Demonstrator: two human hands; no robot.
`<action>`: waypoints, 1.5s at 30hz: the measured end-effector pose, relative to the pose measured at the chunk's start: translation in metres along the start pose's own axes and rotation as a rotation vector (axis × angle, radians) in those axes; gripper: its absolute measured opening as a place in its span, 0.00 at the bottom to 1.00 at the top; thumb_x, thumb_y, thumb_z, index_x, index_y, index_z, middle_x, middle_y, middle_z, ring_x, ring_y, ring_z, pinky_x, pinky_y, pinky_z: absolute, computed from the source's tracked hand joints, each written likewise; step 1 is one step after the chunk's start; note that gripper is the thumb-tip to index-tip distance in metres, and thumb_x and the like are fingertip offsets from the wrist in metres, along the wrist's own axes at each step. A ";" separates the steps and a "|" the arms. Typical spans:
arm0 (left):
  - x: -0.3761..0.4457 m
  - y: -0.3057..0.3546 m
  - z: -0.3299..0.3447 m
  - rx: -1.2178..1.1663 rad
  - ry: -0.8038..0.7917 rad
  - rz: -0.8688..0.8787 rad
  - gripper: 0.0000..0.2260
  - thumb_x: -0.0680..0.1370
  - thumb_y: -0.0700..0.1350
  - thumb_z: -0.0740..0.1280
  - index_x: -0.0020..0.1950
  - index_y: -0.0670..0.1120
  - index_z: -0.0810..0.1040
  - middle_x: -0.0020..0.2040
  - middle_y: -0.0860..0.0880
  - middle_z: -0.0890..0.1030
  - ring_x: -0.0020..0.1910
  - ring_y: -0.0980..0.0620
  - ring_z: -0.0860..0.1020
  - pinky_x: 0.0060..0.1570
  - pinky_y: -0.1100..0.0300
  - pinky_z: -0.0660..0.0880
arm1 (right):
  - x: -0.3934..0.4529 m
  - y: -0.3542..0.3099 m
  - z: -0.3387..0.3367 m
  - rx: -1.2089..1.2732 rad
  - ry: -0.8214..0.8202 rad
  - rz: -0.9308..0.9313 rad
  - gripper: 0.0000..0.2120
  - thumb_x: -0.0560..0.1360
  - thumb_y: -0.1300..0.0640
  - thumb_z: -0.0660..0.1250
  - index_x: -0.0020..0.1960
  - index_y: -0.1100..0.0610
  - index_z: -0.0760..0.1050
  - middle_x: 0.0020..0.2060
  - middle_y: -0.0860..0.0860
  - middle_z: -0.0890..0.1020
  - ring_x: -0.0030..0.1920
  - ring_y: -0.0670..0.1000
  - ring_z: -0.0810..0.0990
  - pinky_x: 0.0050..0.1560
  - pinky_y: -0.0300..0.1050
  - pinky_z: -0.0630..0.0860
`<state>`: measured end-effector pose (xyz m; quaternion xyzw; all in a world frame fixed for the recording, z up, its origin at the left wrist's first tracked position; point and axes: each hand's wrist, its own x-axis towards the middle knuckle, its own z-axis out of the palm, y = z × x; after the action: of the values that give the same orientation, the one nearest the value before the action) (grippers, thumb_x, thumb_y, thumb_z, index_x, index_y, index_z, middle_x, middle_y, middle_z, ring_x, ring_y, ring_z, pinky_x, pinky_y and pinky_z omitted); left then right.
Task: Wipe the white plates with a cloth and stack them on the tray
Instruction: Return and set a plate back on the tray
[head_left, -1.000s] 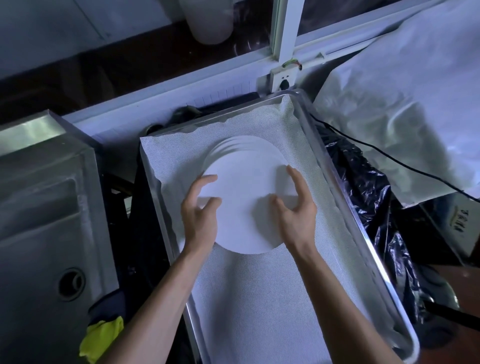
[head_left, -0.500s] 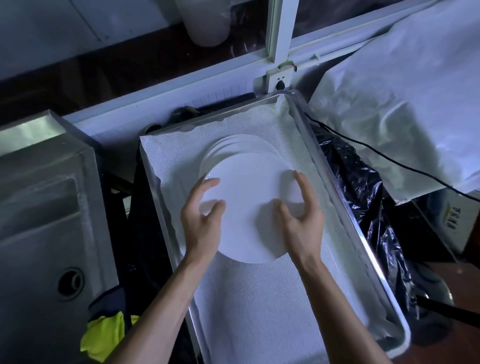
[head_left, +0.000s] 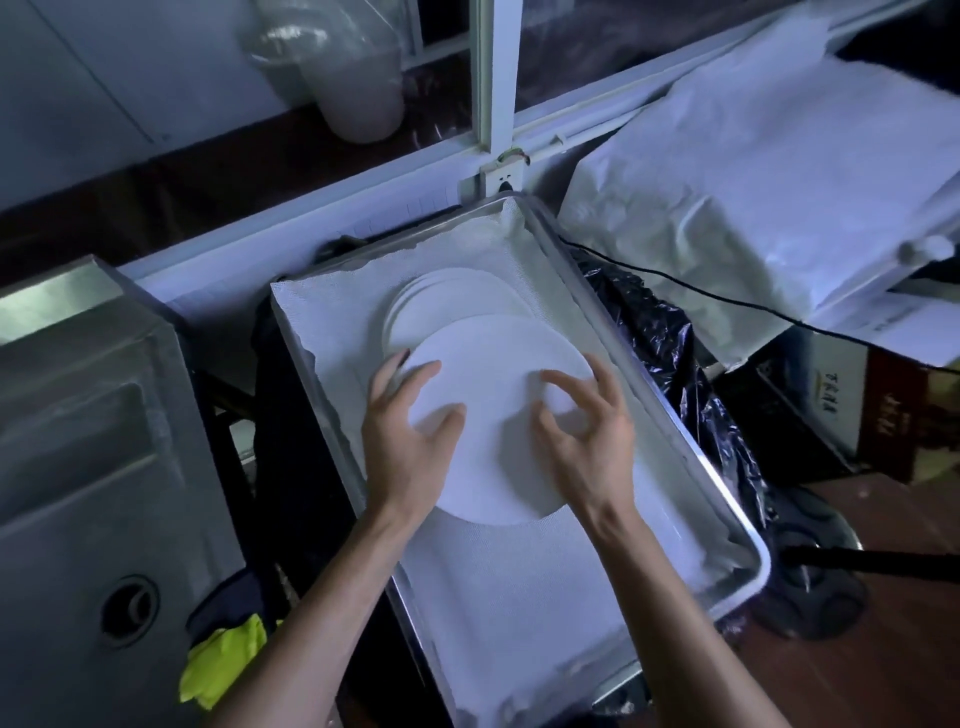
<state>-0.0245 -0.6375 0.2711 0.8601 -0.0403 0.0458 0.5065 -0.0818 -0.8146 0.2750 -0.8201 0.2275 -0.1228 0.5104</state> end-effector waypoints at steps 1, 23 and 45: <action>-0.006 0.000 -0.004 -0.013 -0.018 0.012 0.19 0.72 0.37 0.77 0.63 0.46 0.82 0.70 0.53 0.71 0.71 0.62 0.69 0.66 0.74 0.63 | -0.010 -0.002 -0.002 -0.009 0.020 0.003 0.14 0.71 0.50 0.70 0.55 0.39 0.81 0.73 0.41 0.68 0.70 0.39 0.67 0.67 0.34 0.64; -0.192 0.052 -0.007 -0.123 -0.609 0.291 0.20 0.73 0.42 0.77 0.64 0.47 0.82 0.71 0.53 0.71 0.70 0.59 0.70 0.61 0.80 0.62 | -0.284 0.017 -0.100 -0.053 0.635 0.228 0.12 0.74 0.56 0.74 0.57 0.46 0.83 0.72 0.48 0.70 0.72 0.46 0.68 0.72 0.55 0.68; -0.642 0.205 0.130 -0.196 -1.286 0.621 0.19 0.72 0.42 0.77 0.62 0.51 0.83 0.69 0.57 0.73 0.68 0.61 0.70 0.64 0.69 0.66 | -0.683 0.155 -0.345 0.056 1.319 0.573 0.16 0.75 0.57 0.72 0.59 0.41 0.81 0.74 0.46 0.67 0.72 0.50 0.72 0.70 0.53 0.71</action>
<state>-0.6810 -0.8360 0.3092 0.6162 -0.5774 -0.3317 0.4207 -0.8611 -0.8020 0.3128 -0.4695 0.6917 -0.4597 0.2997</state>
